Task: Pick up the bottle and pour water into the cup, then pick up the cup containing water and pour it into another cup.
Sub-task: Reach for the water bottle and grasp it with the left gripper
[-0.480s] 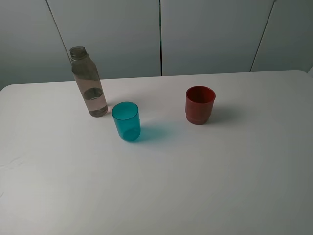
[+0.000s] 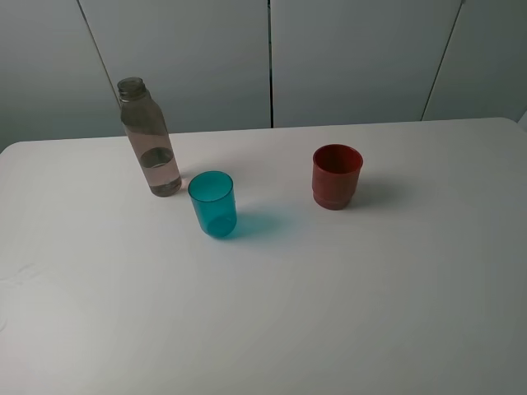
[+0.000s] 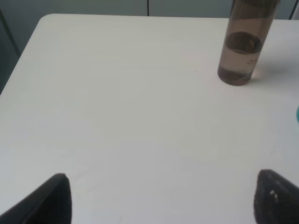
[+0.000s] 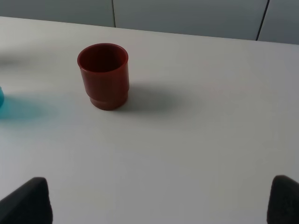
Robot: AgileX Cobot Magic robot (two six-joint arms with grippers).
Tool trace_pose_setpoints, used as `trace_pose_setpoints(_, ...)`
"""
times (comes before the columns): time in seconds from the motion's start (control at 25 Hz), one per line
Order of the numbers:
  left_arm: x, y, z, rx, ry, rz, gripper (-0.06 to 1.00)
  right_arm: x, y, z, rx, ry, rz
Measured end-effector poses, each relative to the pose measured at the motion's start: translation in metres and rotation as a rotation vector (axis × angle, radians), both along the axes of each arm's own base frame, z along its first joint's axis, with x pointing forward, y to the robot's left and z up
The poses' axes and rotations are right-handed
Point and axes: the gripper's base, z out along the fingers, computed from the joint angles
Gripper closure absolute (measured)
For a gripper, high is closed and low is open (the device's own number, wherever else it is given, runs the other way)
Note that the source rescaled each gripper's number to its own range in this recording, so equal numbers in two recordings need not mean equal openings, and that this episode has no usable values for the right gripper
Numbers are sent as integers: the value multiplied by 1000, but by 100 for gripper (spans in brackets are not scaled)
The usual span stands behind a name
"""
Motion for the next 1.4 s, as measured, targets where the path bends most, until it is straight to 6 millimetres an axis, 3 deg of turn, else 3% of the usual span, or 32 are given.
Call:
trace_pose_setpoints(0.68,0,0,1,2,-2,1,-5,0,0,0,0,0,0)
trace_pose_setpoints(0.88,-1,1,22,21,-80,10,-5,0,0,0,0,0,0)
trace_pose_setpoints(1.16,37,6,48,27,-63,13,-6,0,0,0,0,0,0)
trace_pose_setpoints(1.4,89,12,45,17,91,8,-6,0,0,0,0,0,0)
